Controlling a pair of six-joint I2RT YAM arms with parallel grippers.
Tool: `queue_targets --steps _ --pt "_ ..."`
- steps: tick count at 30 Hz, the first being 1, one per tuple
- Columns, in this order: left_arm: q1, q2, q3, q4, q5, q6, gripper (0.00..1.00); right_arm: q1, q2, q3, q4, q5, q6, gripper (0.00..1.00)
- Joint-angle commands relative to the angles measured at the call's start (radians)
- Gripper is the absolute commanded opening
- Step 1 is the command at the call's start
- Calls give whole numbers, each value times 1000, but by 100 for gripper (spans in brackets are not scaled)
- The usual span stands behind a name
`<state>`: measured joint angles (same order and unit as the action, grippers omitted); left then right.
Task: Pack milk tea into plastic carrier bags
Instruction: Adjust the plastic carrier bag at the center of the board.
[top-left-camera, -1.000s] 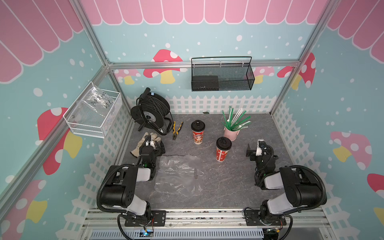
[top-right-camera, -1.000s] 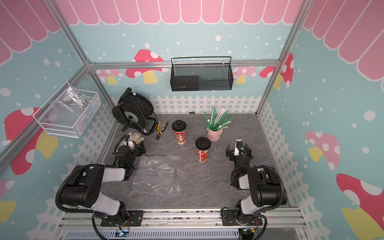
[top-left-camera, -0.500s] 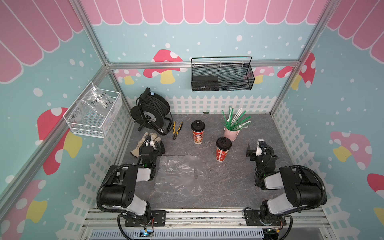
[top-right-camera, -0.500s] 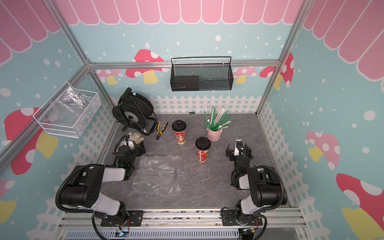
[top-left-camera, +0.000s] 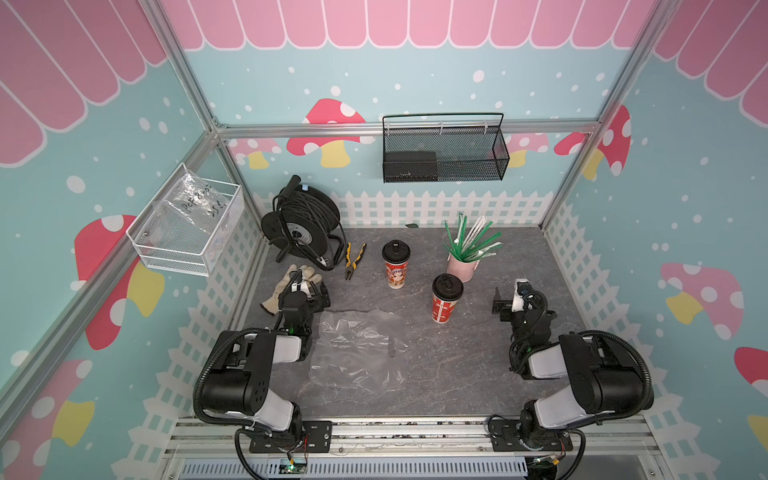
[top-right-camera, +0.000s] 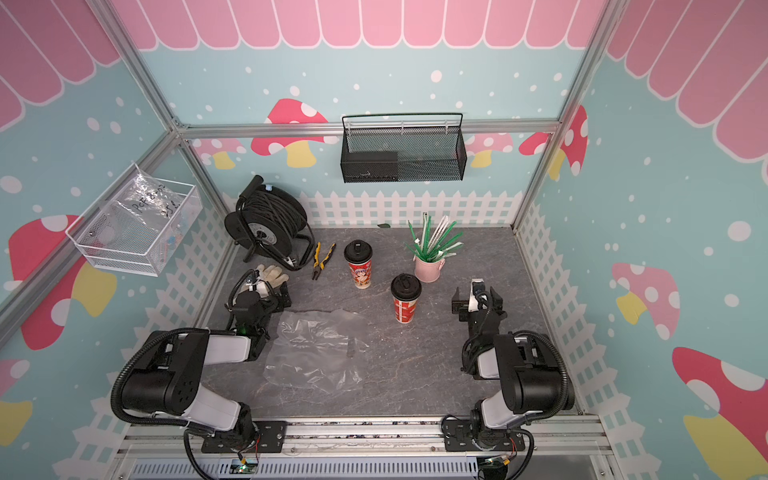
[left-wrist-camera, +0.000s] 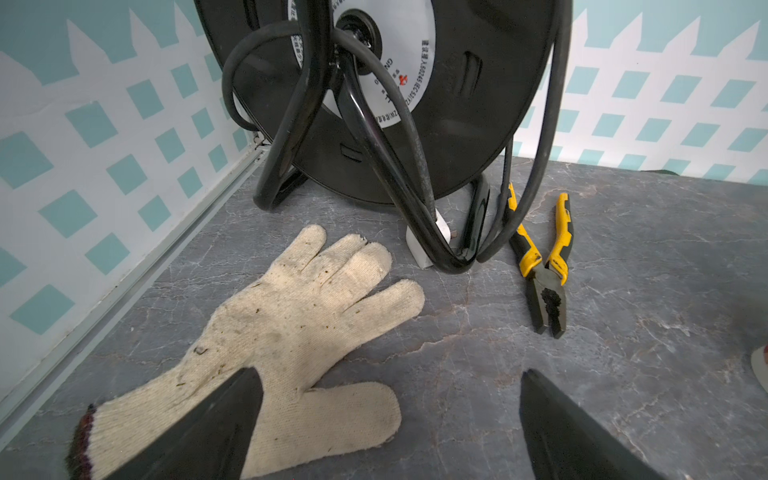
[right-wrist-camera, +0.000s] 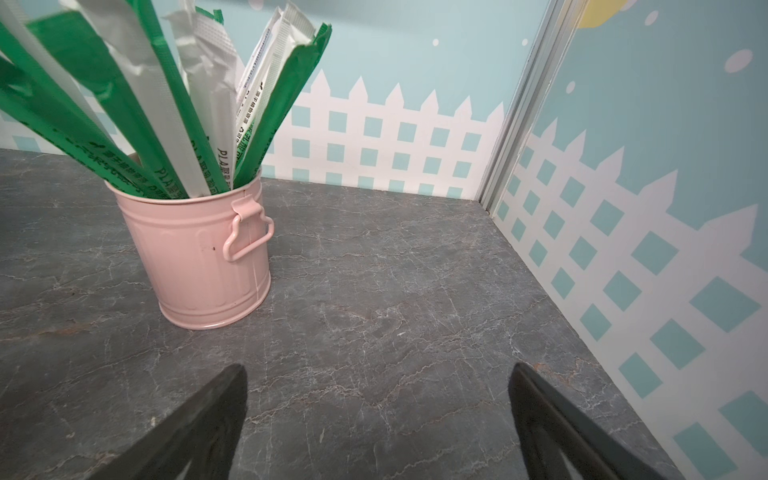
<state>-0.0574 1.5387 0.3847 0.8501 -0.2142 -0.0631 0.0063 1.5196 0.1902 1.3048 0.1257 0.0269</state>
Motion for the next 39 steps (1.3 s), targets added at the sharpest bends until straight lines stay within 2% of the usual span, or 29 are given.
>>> queue_targets --steps 1,3,4,5,6,7,8,9,10,11,12,13,14,15,18,20,23,26,28,29,30,32,37,38,39 --pt "-35 -32 -18 75 -91 51 99 2 -103 -20 -6 41 -8 100" --pt "-109 -89 33 -35 -287 83 99 7 -249 -17 -131 40 -10 100" --pt "-148 -133 108 -189 -366 95 99 8 -345 6 -257 65 58 99" --pt "-174 -177 201 -384 -395 71 99 8 -438 38 -404 130 207 100" --pt "-180 -212 292 -563 -395 -17 99 5 -512 75 -554 158 354 100" --pt "-179 -238 422 -812 -388 -165 99 -2 -579 117 -686 83 426 100" --pt "-177 -248 547 -1044 -386 -305 99 -6 -625 136 -704 -95 378 100" --pt "-175 -250 633 -1205 -380 -415 99 -6 -654 136 -685 -227 358 99" --pt "-172 -255 702 -1334 -367 -532 99 -6 -686 116 -656 -276 448 100" --pt "-169 -273 726 -1401 -312 -586 99 -6 -729 88 -674 -232 583 100" --pt "-165 -309 708 -1388 -225 -596 99 -6 -774 58 -708 -170 709 100" --pt "-167 -359 664 -1346 -117 -614 99 -8 -828 10 -716 -158 792 100" --pt "-174 -405 624 -1298 11 -618 99 -8 -883 -31 -705 -197 810 99" --pt "-203 -428 616 -1305 41 -626 99 -9 -910 -39 -722 -252 797 100" --pt "-449 -370 729 -1565 -137 -636 99 -3 -855 107 -995 -448 696 100" --pt "-573 -294 770 -1642 -136 -660 99 11 -742 219 -1194 -502 624 98" --pt "-750 -189 794 -1662 -148 -725 99 70 -568 370 -1440 -445 509 100" --pt "-840 -98 819 -1680 -149 -784 98 100 -497 420 -1524 -368 508 100" --pt "-880 -47 819 -1669 -147 -806 91 108 -514 397 -1485 -364 507 100" --pt "-893 -17 824 -1668 -135 -813 73 110 -529 383 -1465 -370 509 100" --pt "-899 13 823 -1667 -120 -824 62 110 -544 374 -1450 -375 510 100" --pt "-903 64 823 -1652 -62 -834 62 109 -563 365 -1441 -374 510 99" --pt "-909 155 819 -1612 -38 -846 64 110 -569 352 -1439 -388 509 100" --pt "-909 168 823 -1601 -29 -843 60 110 -569 346 -1435 -391 510 100" --pt "-909 184 821 -1592 -27 -845 52 110 -567 339 -1431 -394 511 100"
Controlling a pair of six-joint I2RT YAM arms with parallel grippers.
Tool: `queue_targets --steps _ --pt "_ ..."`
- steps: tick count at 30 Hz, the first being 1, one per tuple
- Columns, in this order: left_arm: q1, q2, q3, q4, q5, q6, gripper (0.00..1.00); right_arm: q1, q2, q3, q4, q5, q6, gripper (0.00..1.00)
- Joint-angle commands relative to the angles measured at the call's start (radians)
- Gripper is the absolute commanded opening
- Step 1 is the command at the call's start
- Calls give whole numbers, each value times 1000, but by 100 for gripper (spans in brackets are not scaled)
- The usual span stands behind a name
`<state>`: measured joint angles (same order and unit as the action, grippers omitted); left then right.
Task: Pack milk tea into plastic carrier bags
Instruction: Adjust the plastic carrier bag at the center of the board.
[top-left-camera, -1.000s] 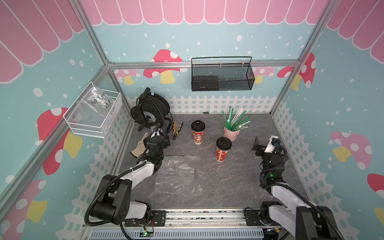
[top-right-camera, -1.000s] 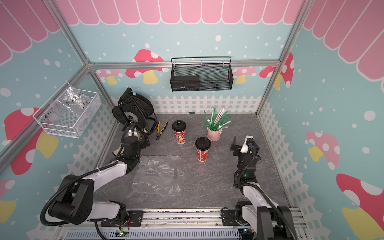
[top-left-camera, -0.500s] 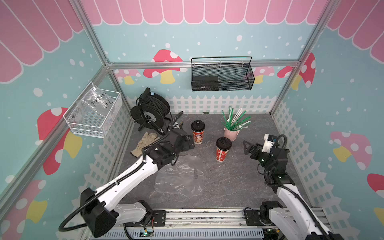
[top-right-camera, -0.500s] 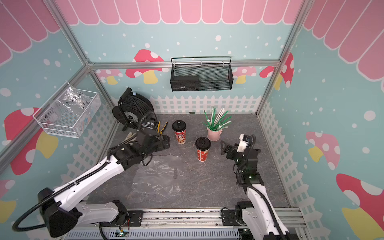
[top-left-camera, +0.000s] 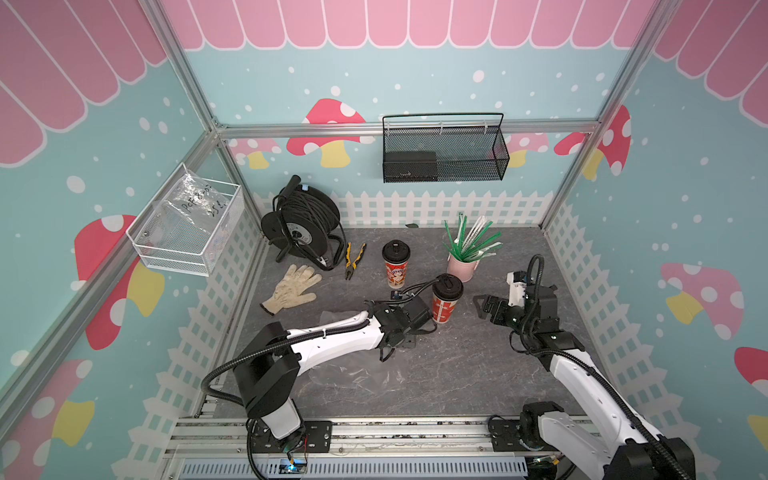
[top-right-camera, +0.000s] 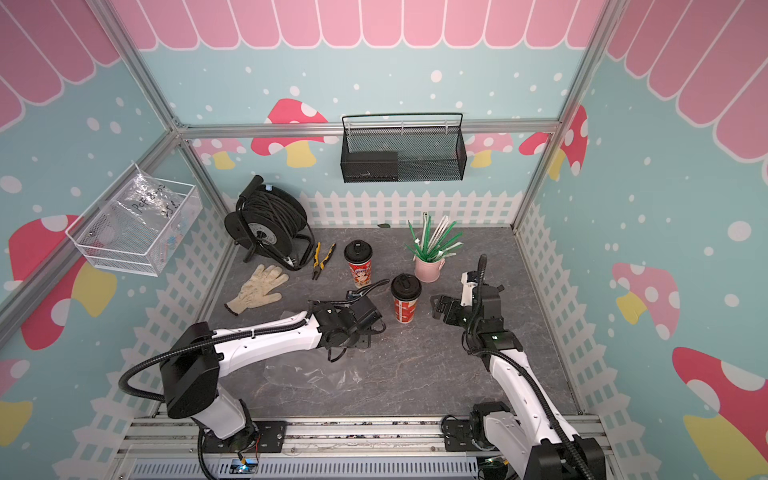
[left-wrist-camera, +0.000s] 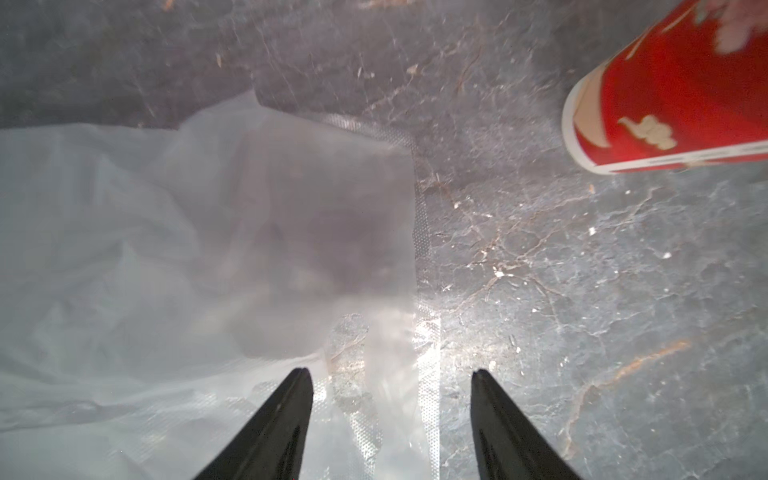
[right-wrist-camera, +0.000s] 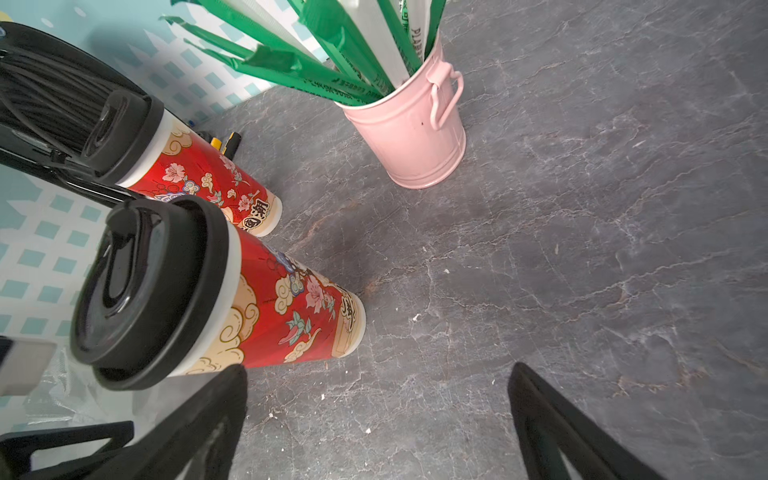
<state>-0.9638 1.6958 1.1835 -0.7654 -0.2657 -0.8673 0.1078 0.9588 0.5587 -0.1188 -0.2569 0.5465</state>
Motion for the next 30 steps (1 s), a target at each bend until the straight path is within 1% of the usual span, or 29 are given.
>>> queue_targets --steps 1,4,7,10,12,14,15,18,22,23,27,30 --pt "-3 39 21 29 19 -45 50 7 -5 -35 -3 -13 -8 100" --pt "9 79 11 42 33 -58 51 9 1 -40 2 -24 -7 100" --pt "10 92 -3 83 59 -55 57 9 1 -44 7 -27 -8 100" --pt "16 117 -2 81 56 -52 57 7 3 -46 11 -29 -7 100" --pt "25 128 -6 86 56 -52 51 8 1 -53 19 -33 -5 100" --pt "27 131 -7 87 57 -47 38 9 1 -59 22 -35 -2 99" --pt "28 129 -5 89 58 -47 33 8 3 -61 25 -36 -1 100" --pt "31 121 -2 91 62 -39 23 8 6 -64 30 -42 3 100" --pt "44 81 -6 72 69 -26 2 9 -6 -60 28 -68 5 100" --pt "48 57 -8 64 64 -22 0 8 -15 -61 30 -79 7 100" --pt "73 -69 -31 32 59 4 0 22 -52 -57 31 -125 14 100" --pt "103 -200 -53 15 71 24 0 83 -82 -37 34 -143 26 100"
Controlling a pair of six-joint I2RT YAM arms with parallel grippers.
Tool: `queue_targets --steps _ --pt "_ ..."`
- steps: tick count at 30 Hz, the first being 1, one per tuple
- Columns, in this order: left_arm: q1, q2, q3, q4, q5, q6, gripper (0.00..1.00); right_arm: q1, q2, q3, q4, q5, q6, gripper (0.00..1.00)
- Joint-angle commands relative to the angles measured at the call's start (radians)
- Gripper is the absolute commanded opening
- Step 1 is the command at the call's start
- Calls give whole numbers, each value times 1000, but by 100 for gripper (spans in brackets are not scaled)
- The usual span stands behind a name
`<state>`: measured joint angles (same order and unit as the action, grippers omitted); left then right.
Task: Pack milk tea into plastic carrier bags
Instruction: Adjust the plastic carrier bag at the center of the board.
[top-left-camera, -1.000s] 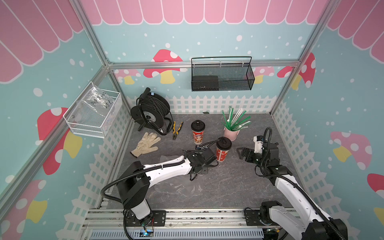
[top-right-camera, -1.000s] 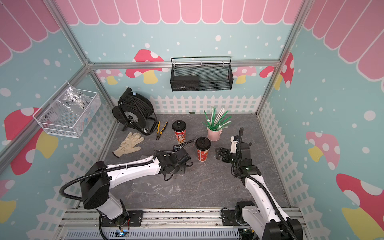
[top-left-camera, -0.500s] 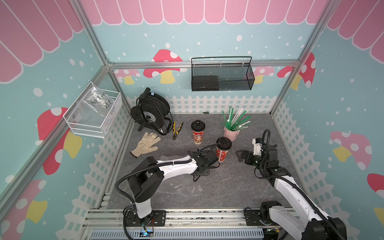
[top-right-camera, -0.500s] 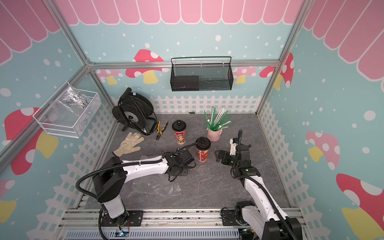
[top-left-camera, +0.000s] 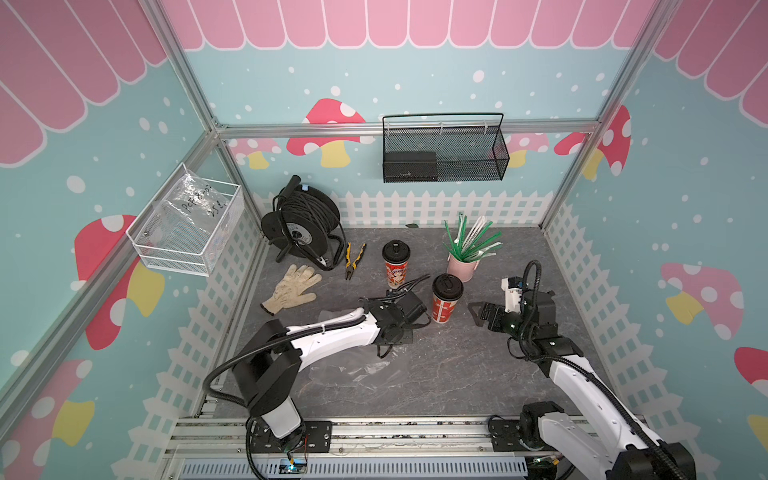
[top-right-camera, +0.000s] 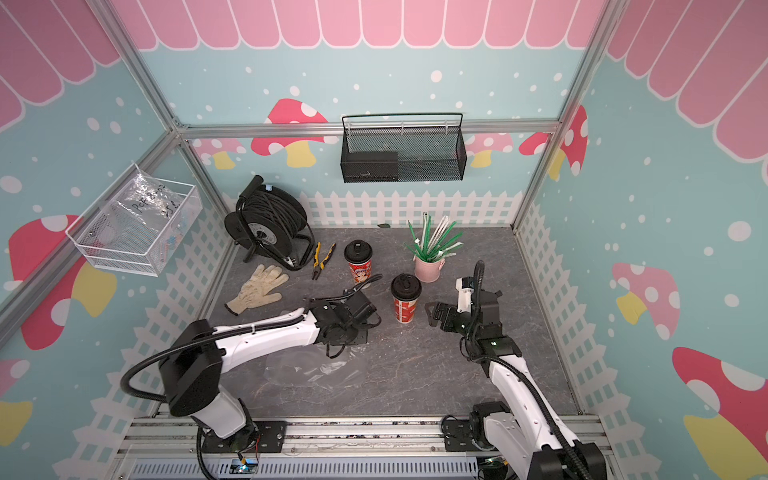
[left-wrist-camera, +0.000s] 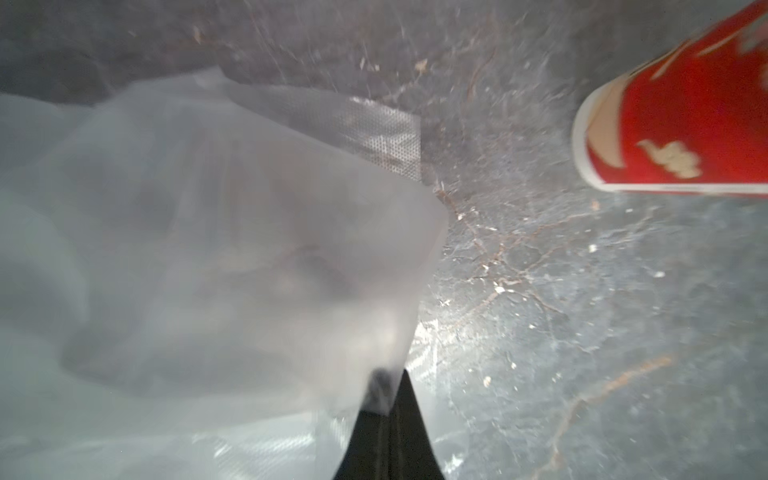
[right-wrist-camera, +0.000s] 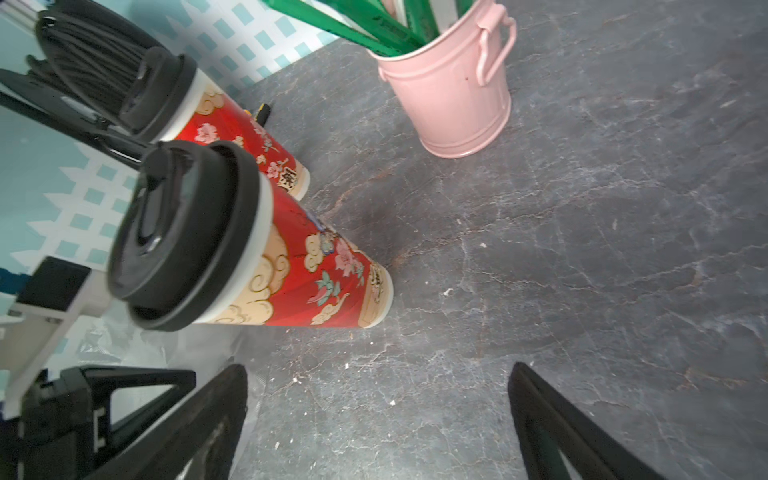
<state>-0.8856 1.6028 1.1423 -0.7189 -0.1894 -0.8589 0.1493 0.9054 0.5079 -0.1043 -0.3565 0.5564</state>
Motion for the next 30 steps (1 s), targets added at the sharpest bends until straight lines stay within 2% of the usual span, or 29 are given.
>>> queue_targets --steps 1,8,14,19,21,24,27,30 --pt "40 -152 -20 -33 5 24 0 75 -34 29 17 -43 21 100" --pt "111 -398 36 -56 88 78 0 310 3 195 0 1 50 100" --pt "142 -485 109 -64 104 95 0 437 97 370 -19 44 82 99" --pt "174 -511 117 -19 144 83 0 522 215 445 -24 109 71 95" --pt "192 -523 96 11 169 76 0 525 252 457 -24 132 71 90" --pt "223 -536 54 42 200 51 0 535 312 483 -3 97 69 81" --pt "257 -544 0 71 228 23 0 578 377 527 -13 94 54 67" --pt "298 -559 -63 116 278 -10 0 607 418 573 -67 153 47 44"
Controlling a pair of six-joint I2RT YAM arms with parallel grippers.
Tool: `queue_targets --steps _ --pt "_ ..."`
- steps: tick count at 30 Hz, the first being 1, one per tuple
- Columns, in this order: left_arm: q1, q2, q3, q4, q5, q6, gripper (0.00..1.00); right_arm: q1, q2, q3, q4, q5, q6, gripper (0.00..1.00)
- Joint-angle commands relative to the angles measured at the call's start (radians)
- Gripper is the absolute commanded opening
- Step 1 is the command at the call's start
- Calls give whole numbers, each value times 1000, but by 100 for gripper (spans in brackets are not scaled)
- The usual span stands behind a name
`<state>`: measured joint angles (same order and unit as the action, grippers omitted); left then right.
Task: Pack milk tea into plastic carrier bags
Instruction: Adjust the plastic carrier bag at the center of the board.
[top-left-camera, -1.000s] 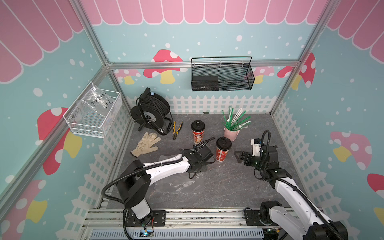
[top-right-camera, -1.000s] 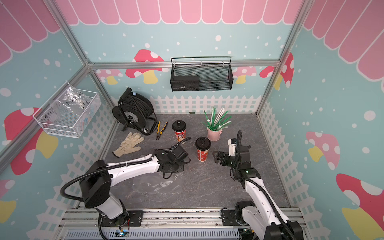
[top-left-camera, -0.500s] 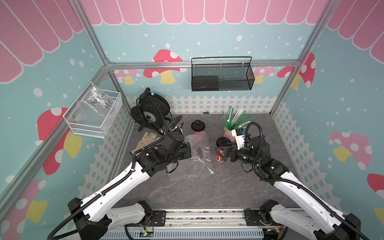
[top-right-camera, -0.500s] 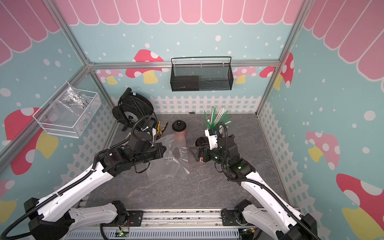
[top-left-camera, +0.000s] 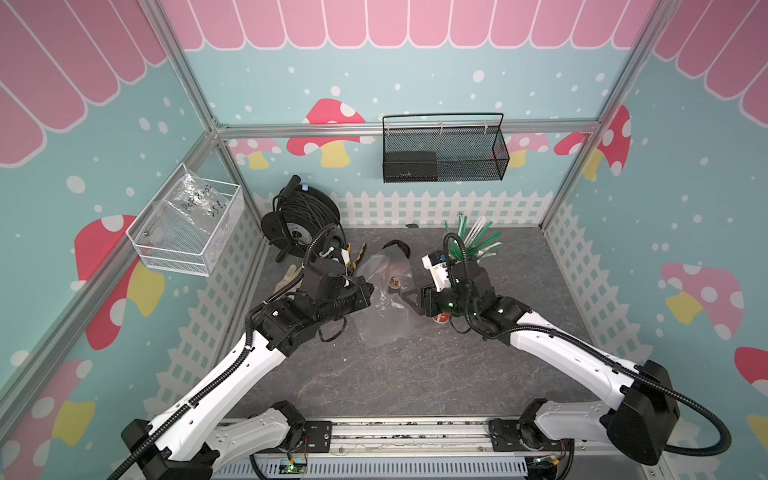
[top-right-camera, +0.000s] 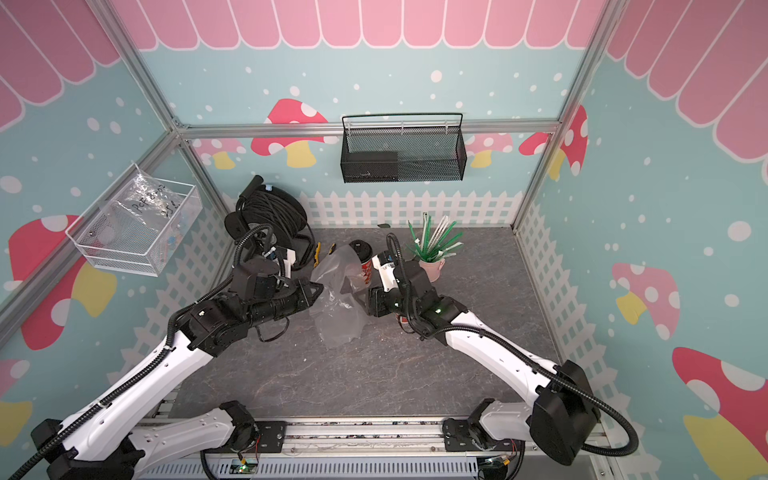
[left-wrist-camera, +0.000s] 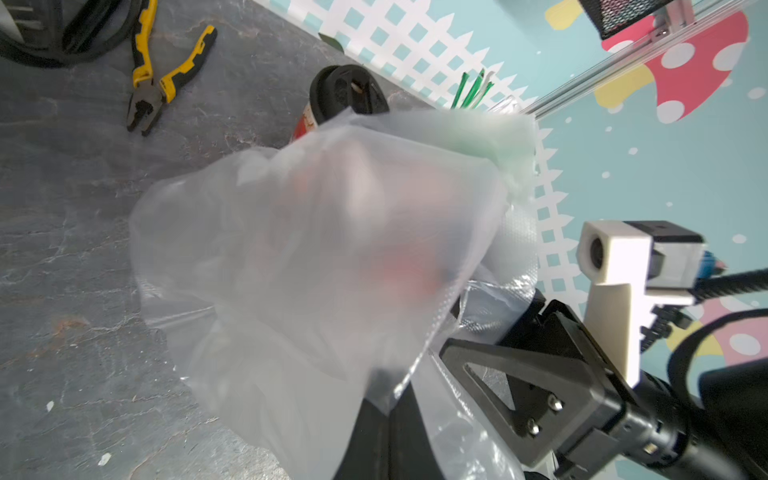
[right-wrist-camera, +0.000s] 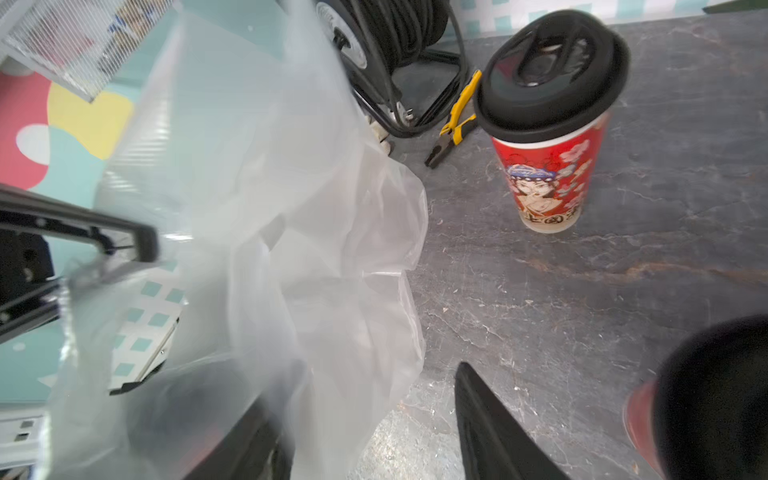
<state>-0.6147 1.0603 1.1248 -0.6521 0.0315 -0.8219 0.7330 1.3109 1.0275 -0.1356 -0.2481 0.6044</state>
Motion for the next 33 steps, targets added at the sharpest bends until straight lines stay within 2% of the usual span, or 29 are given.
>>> queue_targets --steps 1,5,6,8,12,14,16,17,18,19,23,29,31,33 --pt "41 -23 -68 64 70 -56 0 29 16 65 -51 66 5 34" --pt "90 -46 -140 117 123 -89 0 41 19 94 -72 87 35 8" --pt "101 -49 -150 125 134 -93 0 43 22 105 -86 93 36 4" --pt "118 -60 -163 136 153 -102 0 49 30 138 -130 116 27 0" --pt "124 -80 -162 140 162 -100 0 50 23 186 -189 135 5 0" --pt "124 -87 -159 143 166 -101 0 51 23 197 -189 98 -10 24" --pt "124 -93 -158 145 169 -98 0 51 28 214 -182 52 -37 35" --pt "125 -97 -161 145 168 -97 0 50 33 216 -169 41 -51 46" --pt "125 -99 -167 146 166 -96 0 51 48 220 -159 34 -72 63" --pt "127 -102 -173 147 166 -95 0 51 74 234 -165 42 -96 69" --pt "133 -117 -197 161 176 -103 0 49 188 299 -217 50 -166 74" --pt "146 -162 -228 167 182 -108 0 47 268 332 -211 60 -176 72" --pt "150 -167 -237 169 182 -111 0 47 278 339 -195 14 -176 65" --pt "151 -167 -242 169 182 -115 0 48 271 329 -161 -26 -160 43"
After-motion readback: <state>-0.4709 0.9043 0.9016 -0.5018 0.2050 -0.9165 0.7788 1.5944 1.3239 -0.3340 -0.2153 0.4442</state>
